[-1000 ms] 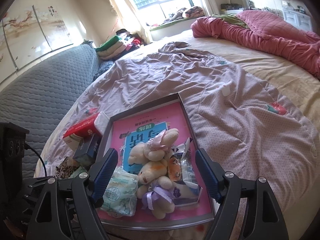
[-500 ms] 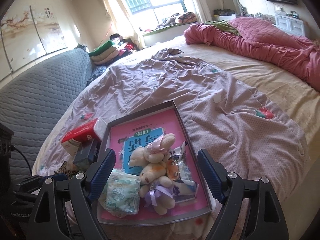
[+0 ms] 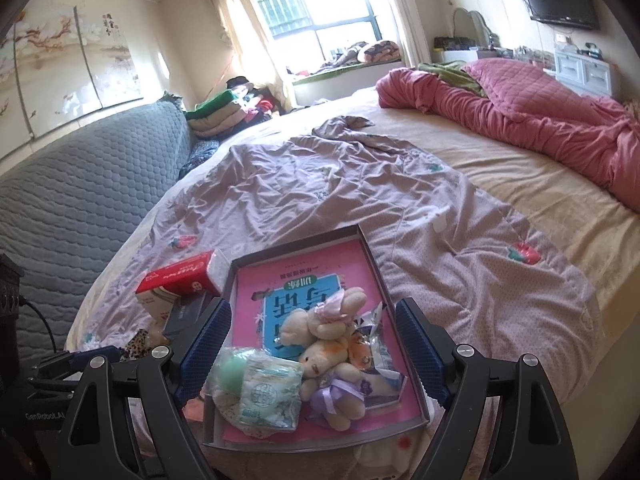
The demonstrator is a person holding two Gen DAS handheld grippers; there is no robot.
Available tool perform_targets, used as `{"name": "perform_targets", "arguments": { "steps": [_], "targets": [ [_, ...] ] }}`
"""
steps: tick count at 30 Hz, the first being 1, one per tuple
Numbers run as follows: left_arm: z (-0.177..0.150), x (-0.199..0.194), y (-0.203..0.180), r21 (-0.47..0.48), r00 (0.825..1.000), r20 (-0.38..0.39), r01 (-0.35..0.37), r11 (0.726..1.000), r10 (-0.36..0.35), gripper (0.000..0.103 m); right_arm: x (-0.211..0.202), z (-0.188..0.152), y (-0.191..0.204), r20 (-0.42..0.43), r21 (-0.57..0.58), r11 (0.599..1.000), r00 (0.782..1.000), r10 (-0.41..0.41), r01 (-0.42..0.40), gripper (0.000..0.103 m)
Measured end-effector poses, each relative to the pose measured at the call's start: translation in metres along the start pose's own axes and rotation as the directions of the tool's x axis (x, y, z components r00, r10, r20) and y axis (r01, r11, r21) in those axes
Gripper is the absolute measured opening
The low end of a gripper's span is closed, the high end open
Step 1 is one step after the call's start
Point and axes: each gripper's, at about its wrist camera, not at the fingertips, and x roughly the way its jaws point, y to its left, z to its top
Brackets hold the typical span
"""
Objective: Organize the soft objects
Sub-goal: 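Withdraw both open tools and move them toward the items beside the tray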
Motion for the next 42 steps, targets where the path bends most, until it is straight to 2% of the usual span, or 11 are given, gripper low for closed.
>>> {"name": "perform_targets", "arguments": {
  "steps": [13, 24, 33, 38, 42],
  "targets": [
    [0.002, -0.034, 0.012, -0.003, 0.998, 0.030, -0.057, 0.998, 0.057, 0.080, -0.024, 0.013, 0.024, 0.013, -0.035, 0.999, 1.000, -0.007, 0.007, 0.085],
    [0.001, -0.064, 0.030, -0.027, 0.995, 0.055, -0.086, 0.996, 0.088, 0.080, -0.042, 0.022, 0.056, 0.034, -0.084, 0.996, 0.999, 0.043, -0.040, 0.085],
    [-0.001, -0.082, 0.048, -0.042, 0.991, 0.067, -0.114, 0.993, 0.117, 0.080, -0.051, 0.025, 0.091, 0.025, -0.134, 0.989, 0.998, 0.064, -0.060, 0.085],
    [-0.002, -0.098, 0.066, -0.069, 0.990, 0.083, -0.111, 0.991, 0.117, 0.080, -0.059, 0.026, 0.118, 0.029, -0.182, 0.980, 0.996, 0.081, -0.074, 0.085],
    [-0.002, -0.111, 0.083, -0.087, 0.985, 0.098, -0.136, 0.987, 0.145, 0.080, -0.061, 0.026, 0.140, 0.020, -0.212, 0.972, 0.994, 0.111, -0.104, 0.086]
  ]
}}
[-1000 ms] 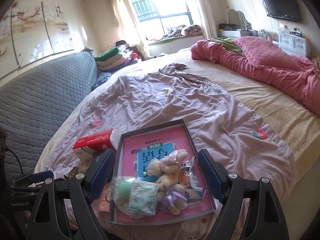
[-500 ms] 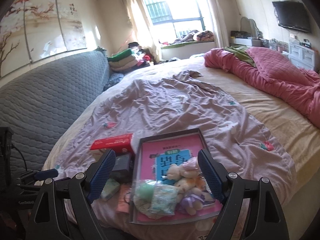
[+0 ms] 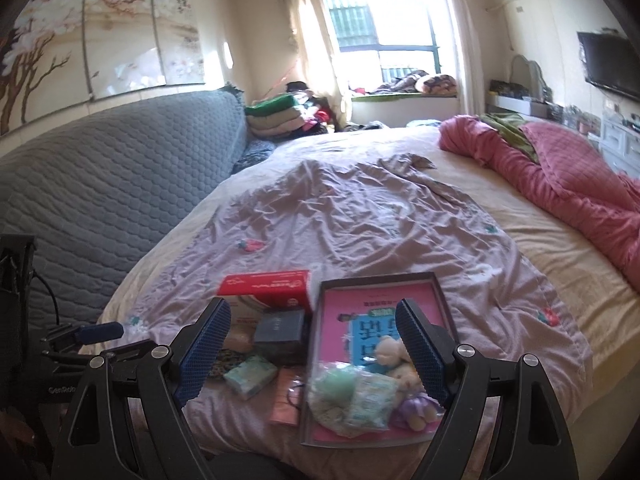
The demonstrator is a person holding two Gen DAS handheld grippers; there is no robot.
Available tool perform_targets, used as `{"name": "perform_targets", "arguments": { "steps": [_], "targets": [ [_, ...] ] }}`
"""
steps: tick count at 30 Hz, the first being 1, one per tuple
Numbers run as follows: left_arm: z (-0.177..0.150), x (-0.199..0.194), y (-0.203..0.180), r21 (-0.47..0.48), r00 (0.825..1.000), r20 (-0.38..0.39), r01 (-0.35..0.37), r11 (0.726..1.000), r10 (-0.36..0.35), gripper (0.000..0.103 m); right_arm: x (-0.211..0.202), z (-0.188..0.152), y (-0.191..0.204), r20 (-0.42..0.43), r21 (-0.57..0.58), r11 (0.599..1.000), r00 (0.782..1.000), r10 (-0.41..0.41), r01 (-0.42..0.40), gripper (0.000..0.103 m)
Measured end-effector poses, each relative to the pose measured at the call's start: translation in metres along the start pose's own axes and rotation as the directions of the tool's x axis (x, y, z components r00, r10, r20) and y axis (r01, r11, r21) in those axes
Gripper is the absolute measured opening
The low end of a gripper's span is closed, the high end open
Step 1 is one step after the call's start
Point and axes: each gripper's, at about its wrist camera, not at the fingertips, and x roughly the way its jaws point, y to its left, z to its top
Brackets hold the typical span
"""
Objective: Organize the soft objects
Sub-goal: 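Withdraw both open tools and move them toward the items beside the tray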
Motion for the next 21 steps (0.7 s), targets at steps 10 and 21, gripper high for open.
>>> {"name": "perform_targets", "arguments": {
  "steps": [10, 21],
  "targets": [
    [0.001, -0.022, 0.044, -0.054, 0.998, 0.046, -0.044, 0.998, 0.046, 0.080, 0.006, 0.004, 0.039, -0.009, -0.044, 0.998, 0.999, 0.049, -0.050, 0.086],
    [-0.011, -0.003, 0.085, -0.126, 0.998, 0.035, -0.052, 0.991, 0.057, 0.080, 0.034, -0.020, 0.060, -0.072, -0.073, 0.993, 0.993, 0.090, -0.095, 0.086]
  ]
}}
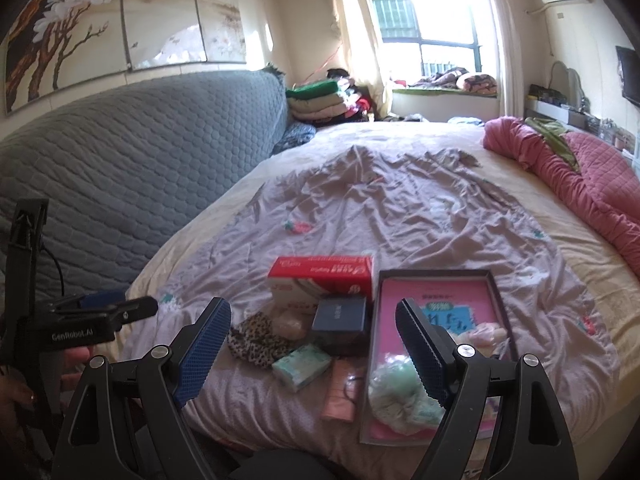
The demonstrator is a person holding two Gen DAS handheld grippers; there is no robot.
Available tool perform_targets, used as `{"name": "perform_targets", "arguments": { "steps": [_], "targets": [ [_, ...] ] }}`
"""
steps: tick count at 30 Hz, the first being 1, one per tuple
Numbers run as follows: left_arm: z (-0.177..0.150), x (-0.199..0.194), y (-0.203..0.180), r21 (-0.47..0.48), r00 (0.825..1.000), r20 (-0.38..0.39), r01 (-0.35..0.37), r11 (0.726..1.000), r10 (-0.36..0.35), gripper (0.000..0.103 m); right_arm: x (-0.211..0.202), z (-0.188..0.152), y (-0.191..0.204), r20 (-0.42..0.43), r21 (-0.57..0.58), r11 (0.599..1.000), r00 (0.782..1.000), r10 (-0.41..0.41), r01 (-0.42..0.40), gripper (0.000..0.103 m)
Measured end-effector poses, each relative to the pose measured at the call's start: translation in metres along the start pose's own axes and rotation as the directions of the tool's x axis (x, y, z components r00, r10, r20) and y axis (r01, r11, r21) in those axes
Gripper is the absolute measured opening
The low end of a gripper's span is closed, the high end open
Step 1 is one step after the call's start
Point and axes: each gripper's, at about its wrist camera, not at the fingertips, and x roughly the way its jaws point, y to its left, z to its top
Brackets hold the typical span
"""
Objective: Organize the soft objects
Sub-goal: 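Withdraw both open tools and move them toward the items beside the tray, then close the left tool on the leopard scrunchie while the right tool grips the mint tissue pack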
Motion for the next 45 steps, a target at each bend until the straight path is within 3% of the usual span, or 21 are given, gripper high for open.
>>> {"name": "perform_targets", "arguments": {
  "steps": [10, 21, 32, 45],
  "targets": [
    [-0.024, 0.050, 0.020, -0.036, 0.997, -0.074, -0.009, 0.999, 0.006, 0.080, 0.067, -0.041, 0.019, -0.149, -0.030, 0.999, 0.988, 0.037, -0.042, 0.086],
    [-0.037, 0.100, 0.041, -0.066, 0.989, -0.149, -0.029, 0.997, 0.018, 0.080, 0.123, -0.067, 0.032, -0.254, -0.028, 0.998, 0.966, 0.040, -0.049, 0.086],
    [-0.032, 0.147, 0.059, -0.138, 0.982, -0.188, -0.003, 0.990, -0.024, 0.080, 0.183, -0.088, 0.038, -0.356, -0.107, 0.993, 0.934, 0.010, -0.052, 0.086],
    [-0.036, 0.186, 0.064, -0.162, 0.970, -0.228, 0.042, 0.986, -0.079, 0.080, 0.240, -0.097, 0.019, -0.455, -0.205, 0.968, 0.890, 0.036, -0.143, 0.086]
  ]
}}
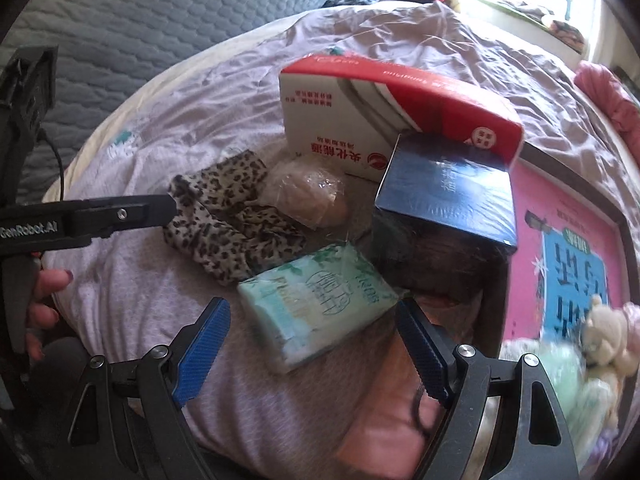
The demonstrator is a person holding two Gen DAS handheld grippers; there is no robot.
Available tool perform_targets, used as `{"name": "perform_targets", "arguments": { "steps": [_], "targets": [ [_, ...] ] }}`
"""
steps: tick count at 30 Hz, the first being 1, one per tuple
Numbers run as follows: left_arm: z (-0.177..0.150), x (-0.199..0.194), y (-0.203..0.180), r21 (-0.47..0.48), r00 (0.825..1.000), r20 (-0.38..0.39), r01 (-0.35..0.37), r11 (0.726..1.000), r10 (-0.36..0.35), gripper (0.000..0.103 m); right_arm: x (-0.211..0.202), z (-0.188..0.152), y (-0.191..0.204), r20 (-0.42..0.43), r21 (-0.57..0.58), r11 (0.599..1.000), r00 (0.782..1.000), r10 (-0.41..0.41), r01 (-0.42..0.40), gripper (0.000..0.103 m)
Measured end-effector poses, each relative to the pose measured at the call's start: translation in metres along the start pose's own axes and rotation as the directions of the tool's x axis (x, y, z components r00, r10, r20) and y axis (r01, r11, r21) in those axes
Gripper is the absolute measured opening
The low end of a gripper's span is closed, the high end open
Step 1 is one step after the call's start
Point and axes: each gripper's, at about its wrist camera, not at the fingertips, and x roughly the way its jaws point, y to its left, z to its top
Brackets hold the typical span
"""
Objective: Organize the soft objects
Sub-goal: 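Close the left tool on the leopard scrunchie while the right tool grips the mint tissue pack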
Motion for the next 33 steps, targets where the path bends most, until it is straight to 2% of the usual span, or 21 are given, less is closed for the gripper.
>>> {"name": "perform_targets", "arguments": {
  "steps": [7, 13, 20, 23, 26, 28, 29, 31, 33],
  "targets": [
    [0.007, 0.017, 0.000, 0.005, 1.000, -0.021, 0.004, 1.000, -0.004, 0.080, 0.016, 0.003, 0.002, -0.015, -0.065, 0.998, 1.000, -0.002, 0.001, 0.086],
    [0.012, 0.031, -0.004, 0.041, 0.999, -0.024, -0.034, 0.999, 0.035, 0.080, 0.024, 0.003, 0.009, -0.014, -0.097, 0.995, 1.000, 0.017, -0.018, 0.087],
    [0.014, 0.037, -0.004, 0.053, 0.999, -0.016, -0.046, 0.998, 0.047, 0.080, 0.025, 0.002, -0.001, 0.028, -0.044, 0.997, 0.997, 0.069, -0.068, 0.082],
    [0.014, 0.038, -0.006, 0.047, 0.998, -0.005, -0.063, 0.997, 0.063, 0.076, 0.022, 0.001, -0.002, 0.050, -0.031, 0.996, 0.995, 0.086, -0.084, 0.080],
    [0.013, 0.039, -0.007, 0.040, 0.998, 0.005, -0.070, 0.997, 0.070, 0.065, 0.018, 0.003, -0.002, 0.063, -0.023, 0.995, 0.993, 0.102, -0.100, 0.075],
    [0.012, 0.039, -0.009, 0.049, 0.997, 0.006, -0.075, 0.996, 0.075, 0.046, 0.015, 0.003, -0.001, 0.071, -0.027, 0.994, 0.992, 0.105, -0.104, 0.073],
    [0.011, 0.039, -0.008, 0.048, 0.997, 0.009, -0.072, 0.996, 0.072, 0.040, 0.014, 0.003, 0.001, 0.074, -0.028, 0.994, 0.991, 0.108, -0.106, 0.072],
    [0.011, 0.039, -0.004, 0.028, 0.999, 0.002, -0.035, 0.999, 0.035, 0.022, 0.011, 0.002, 0.003, 0.079, -0.025, 0.993, 0.990, 0.117, -0.116, 0.071],
    [0.010, 0.038, 0.000, 0.014, 1.000, 0.000, -0.011, 1.000, 0.011, 0.013, 0.009, 0.001, 0.004, 0.082, -0.024, 0.992, 0.989, 0.125, -0.124, 0.071]
  ]
}}
